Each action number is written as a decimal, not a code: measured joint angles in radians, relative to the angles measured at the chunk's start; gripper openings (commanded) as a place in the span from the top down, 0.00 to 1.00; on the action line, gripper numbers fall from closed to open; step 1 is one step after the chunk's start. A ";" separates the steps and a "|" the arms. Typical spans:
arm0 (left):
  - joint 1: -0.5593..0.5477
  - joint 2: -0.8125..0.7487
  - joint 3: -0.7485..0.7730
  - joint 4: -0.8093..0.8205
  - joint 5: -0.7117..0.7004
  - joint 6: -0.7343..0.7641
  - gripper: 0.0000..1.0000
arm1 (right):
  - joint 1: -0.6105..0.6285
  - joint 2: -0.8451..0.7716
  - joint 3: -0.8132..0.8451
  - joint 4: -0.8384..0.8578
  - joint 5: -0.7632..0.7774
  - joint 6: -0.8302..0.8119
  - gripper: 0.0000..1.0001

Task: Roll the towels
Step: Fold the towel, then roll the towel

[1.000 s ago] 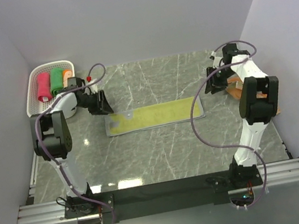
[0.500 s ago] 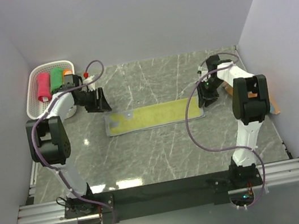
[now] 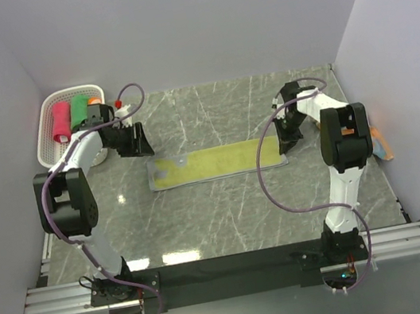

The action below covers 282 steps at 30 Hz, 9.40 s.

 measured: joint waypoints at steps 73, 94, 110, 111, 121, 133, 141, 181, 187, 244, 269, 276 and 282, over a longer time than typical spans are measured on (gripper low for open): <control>-0.220 -0.006 -0.048 -0.011 -0.057 -0.003 0.59 | 0.056 0.025 0.335 -0.137 -0.331 -0.086 0.69; -0.270 0.203 0.026 -0.023 -0.139 -0.020 0.65 | 0.097 0.008 -0.002 0.030 -0.207 -0.114 0.78; -0.175 0.217 0.241 -0.033 -0.130 0.043 0.48 | 0.123 -0.112 0.067 -0.083 -0.444 -0.176 0.68; -0.184 0.201 0.218 -0.031 -0.129 0.037 0.50 | 0.113 -0.093 0.096 -0.078 -0.442 -0.171 0.66; -0.230 0.235 0.140 -0.011 -0.126 -0.013 0.54 | 0.157 0.072 0.107 -0.058 -0.432 -0.164 0.73; -0.231 0.463 0.426 -0.024 -0.076 0.008 0.57 | 0.217 0.078 -0.058 -0.045 -0.560 -0.162 0.76; -0.223 0.552 0.585 -0.020 -0.049 0.056 0.37 | 0.322 0.034 -0.192 0.027 -0.710 -0.084 0.65; -0.883 -0.344 -0.652 0.580 -0.403 0.483 0.21 | 0.393 0.166 -0.147 0.480 -0.873 0.325 0.73; -0.923 -0.259 -0.653 0.699 -0.481 0.528 0.35 | 0.393 0.166 -0.147 0.481 -0.874 0.325 0.73; -0.397 0.453 0.174 -0.276 0.446 0.314 0.77 | 0.467 -0.560 -0.509 0.599 -0.482 -0.125 0.39; -0.366 0.482 0.200 -0.299 0.476 0.238 0.62 | 0.521 -0.249 -0.410 0.634 -0.439 -0.116 0.99; -0.317 0.408 0.109 -0.226 0.500 0.222 0.48 | 0.507 -0.198 -0.393 0.632 -0.504 -0.052 1.00; -0.237 0.222 -0.038 -0.106 0.467 0.199 0.46 | 0.479 -0.110 -0.321 0.599 -0.598 0.025 1.00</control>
